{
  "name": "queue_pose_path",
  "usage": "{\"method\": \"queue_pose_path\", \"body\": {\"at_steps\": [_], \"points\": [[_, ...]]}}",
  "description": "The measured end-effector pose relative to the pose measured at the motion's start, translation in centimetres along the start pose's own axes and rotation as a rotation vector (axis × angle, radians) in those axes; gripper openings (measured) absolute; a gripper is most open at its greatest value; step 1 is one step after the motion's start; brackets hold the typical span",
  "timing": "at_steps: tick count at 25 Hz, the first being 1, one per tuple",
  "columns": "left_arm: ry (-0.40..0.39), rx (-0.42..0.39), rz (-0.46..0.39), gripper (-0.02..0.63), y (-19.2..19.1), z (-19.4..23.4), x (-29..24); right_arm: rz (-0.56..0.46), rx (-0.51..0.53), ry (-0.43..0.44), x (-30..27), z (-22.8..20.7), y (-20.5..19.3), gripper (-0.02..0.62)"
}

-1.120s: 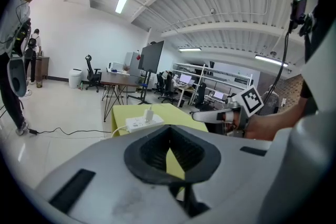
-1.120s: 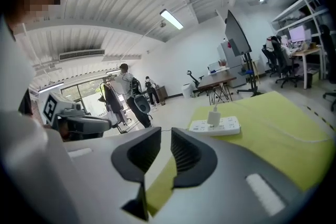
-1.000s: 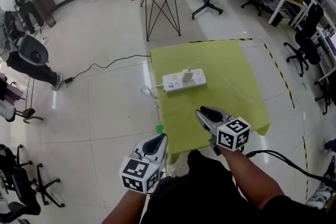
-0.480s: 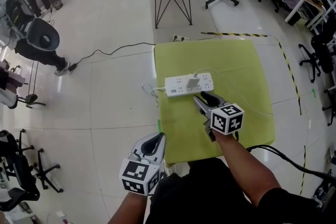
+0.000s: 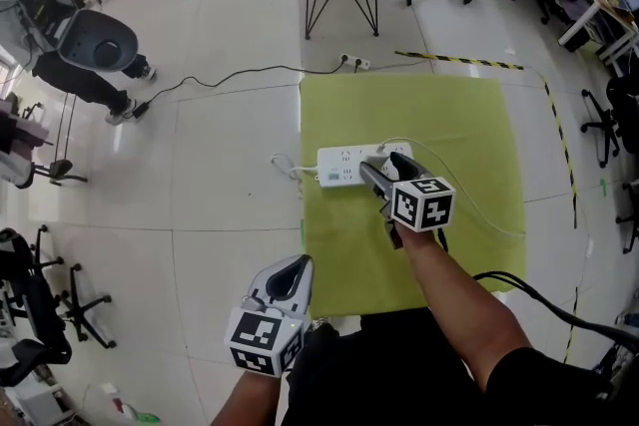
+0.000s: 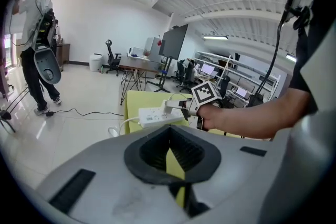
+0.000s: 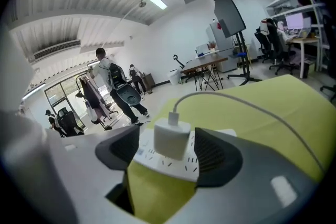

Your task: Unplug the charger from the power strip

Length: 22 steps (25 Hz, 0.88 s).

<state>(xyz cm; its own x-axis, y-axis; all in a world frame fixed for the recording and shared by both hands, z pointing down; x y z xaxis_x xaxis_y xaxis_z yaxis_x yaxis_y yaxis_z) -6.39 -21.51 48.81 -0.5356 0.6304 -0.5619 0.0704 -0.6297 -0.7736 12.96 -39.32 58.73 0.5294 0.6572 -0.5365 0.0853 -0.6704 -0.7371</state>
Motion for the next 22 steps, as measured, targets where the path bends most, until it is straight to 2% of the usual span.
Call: {"method": "queue_pose_path", "body": {"at_steps": [6, 8, 10, 15, 19, 22], "points": [[0.038, 0.060, -0.002, 0.006, -0.8, 0.5, 0.7, 0.021, 0.004, -0.027, -2.7, -0.7, 0.0, 0.324], [0.052, 0.071, -0.005, 0.006, -0.8, 0.7, 1.1, 0.027, 0.017, -0.033, -2.9, -0.7, 0.0, 0.285], [0.061, 0.077, -0.007, 0.006, -0.9, 1.0, 1.4, 0.028, 0.026, -0.037, -3.0, -0.6, 0.1, 0.281], [0.064, 0.077, -0.017, 0.006, -1.0, 1.7, 2.2, -0.020, 0.058, -0.038, -2.3, 0.1, 1.2, 0.279], [0.063, 0.076, -0.030, 0.006, -1.0, 2.4, 2.8, -0.025, 0.038, 0.007, -0.5, 1.7, 1.8, 0.278], [0.050, 0.082, -0.054, 0.006, -0.7, 2.7, 3.3, 0.026, 0.009, 0.075, 1.1, 3.7, 0.4, 0.278]]}}
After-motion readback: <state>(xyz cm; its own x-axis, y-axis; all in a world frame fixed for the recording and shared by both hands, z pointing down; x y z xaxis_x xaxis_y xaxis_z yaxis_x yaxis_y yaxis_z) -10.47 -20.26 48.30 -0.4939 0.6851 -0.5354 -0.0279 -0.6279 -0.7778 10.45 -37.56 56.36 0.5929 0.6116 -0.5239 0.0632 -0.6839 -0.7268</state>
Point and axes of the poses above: the fingertips, and each gripper's own axes: x backward along the fingers, z to its left, y out of its top, the point moved 5 cm from there along x, backward along the fingers, and after that the axes turned 1 degree about -x, right-handed, at the moved point
